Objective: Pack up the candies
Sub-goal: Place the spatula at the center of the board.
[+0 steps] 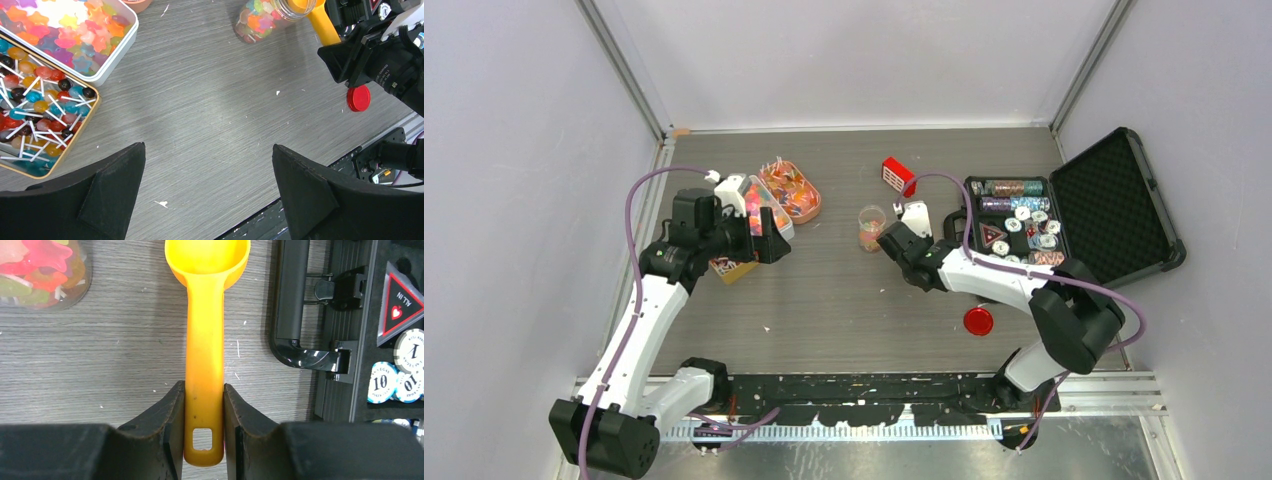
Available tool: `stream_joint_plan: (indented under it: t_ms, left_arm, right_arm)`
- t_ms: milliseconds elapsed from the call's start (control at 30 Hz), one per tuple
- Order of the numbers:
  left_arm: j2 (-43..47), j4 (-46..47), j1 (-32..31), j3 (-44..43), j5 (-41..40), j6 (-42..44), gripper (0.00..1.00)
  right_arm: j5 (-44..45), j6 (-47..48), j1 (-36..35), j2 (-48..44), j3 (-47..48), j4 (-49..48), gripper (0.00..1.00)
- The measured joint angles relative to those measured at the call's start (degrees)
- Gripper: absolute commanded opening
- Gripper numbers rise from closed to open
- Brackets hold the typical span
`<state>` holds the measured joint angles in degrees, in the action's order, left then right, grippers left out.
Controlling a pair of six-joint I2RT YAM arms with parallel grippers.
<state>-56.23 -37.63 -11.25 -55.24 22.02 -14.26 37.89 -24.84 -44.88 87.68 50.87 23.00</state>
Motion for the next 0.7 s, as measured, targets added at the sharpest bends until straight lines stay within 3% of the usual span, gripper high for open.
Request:
stream_joint_plan:
  t_ms: [400, 533, 700]
  left_arm:
    - [0.0, 0.0, 0.0, 0.0, -0.1, 0.0, 1.00]
    - [0.0, 0.0, 0.0, 0.0, -0.1, 0.0, 1.00]
    - [0.0, 0.0, 0.0, 0.0, -0.2, 0.0, 1.00]
  right_arm:
    - [-1.9, -3.4, 0.1, -0.2, -0.5, 0.3, 0.42]
    - [-1.9, -4.7, 0.1, -2.8, -0.6, 2.6, 0.61]
    - [-0.3, -8.4, 0.1, -10.5, -0.9, 6.9, 0.62]
